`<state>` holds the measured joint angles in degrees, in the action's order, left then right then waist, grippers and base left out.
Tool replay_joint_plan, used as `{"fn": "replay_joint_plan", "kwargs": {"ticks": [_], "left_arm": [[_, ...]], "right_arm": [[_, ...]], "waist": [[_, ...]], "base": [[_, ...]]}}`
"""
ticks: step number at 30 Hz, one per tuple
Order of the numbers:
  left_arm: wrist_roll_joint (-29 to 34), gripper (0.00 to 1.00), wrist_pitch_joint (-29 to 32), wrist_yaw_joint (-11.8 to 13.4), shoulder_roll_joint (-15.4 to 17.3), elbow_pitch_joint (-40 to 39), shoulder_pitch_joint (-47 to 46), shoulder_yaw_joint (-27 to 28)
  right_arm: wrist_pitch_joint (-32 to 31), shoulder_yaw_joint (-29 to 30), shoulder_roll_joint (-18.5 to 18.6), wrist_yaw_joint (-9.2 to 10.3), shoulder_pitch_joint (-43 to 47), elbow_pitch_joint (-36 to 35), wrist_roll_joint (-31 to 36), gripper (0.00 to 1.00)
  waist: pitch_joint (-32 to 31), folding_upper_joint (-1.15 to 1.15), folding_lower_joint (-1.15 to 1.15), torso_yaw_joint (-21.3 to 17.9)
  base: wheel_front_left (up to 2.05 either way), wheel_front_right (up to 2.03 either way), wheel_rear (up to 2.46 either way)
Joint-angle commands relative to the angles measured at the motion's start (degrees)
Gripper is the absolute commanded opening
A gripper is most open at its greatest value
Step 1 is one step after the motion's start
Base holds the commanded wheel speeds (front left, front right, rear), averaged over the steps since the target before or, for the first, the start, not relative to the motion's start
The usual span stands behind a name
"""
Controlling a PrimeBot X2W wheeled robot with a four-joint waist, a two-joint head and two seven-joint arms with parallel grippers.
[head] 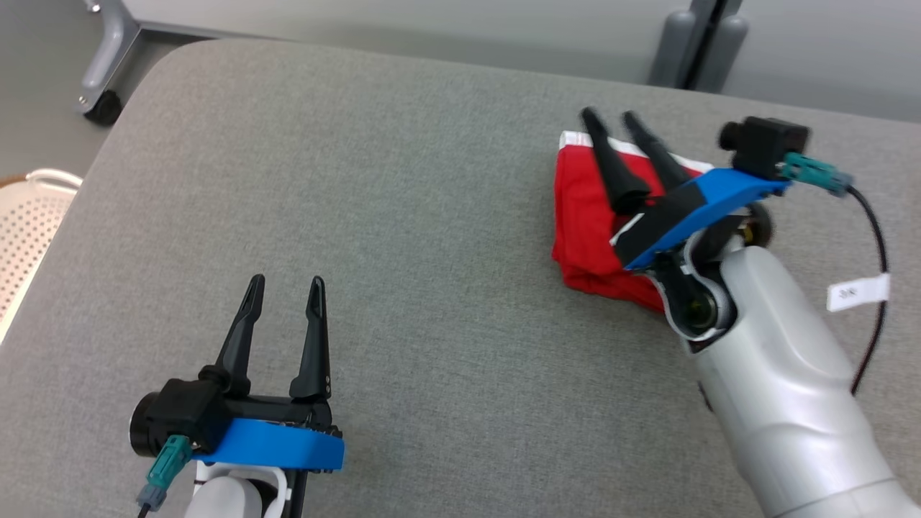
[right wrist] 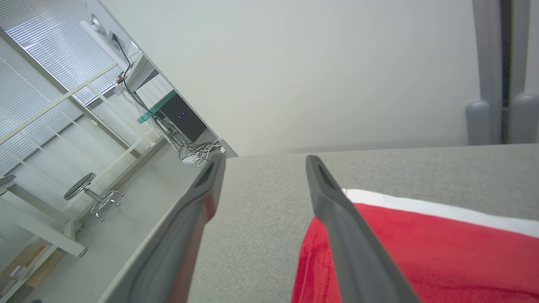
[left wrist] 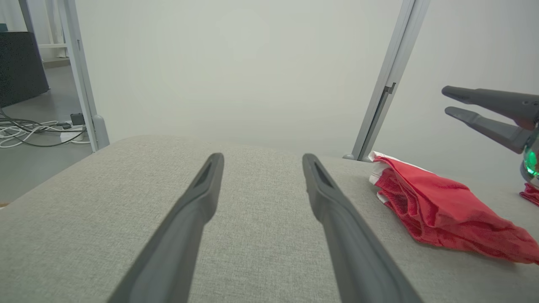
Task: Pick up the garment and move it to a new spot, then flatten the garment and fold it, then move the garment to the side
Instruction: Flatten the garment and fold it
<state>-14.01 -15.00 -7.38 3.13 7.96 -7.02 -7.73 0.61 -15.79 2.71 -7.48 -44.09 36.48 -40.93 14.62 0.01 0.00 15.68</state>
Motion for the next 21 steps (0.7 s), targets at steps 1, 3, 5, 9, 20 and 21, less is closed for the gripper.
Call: {"fn": "replay_joint_plan", "kwargs": {"ticks": [1,3,5,9,20,21], "left_arm": [[0.3,1.0,-0.2,-0.1,0.2,-0.2,0.7,0.4],[0.4,1.0,-0.2,-0.1,0.2,-0.1,1.2,0.5],[0.4,1.0,-0.2,-0.1,0.2,-0.1,1.7,0.7],[0.2,1.0,-0.2,-0.1,0.4,0.3,2.8,1.2],[0.3,1.0,-0.2,-0.1,1.1,1.1,5.9,4.5],[0.4,1.0,-0.2,-0.1,1.3,1.4,6.3,4.9]], "right_arm": [[1.6,2.1,0.4,-0.02,1.0,-0.1,3.3,1.0],[4.1,6.4,1.7,-0.02,2.8,-1.2,9.1,1.0],[5.8,10.1,3.0,-0.02,5.4,-3.8,15.3,1.0],[6.8,17.5,3.8,-0.03,14.3,-11.9,26.4,1.0],[4.8,25.1,0.3,-0.03,36.6,-30.6,33.2,1.0],[4.7,25.0,0.3,-0.03,37.7,-31.0,32.8,1.0]], "waist": [[-1.6,-0.01,0.0,-1.6],[-2.7,-0.01,0.0,-2.5],[-3.8,-0.01,0.0,-3.4],[-5.7,-0.01,0.0,-5.1],[-9.3,-0.01,0.0,-9.4],[-9.6,-0.01,0.0,-9.7]], "base": [[0.0,0.0,0.0],[0.0,0.0,0.0],[0.0,0.0,0.0],[0.0,0.0,0.0],[0.0,0.0,0.0],[0.0,0.0,0.0]]}}
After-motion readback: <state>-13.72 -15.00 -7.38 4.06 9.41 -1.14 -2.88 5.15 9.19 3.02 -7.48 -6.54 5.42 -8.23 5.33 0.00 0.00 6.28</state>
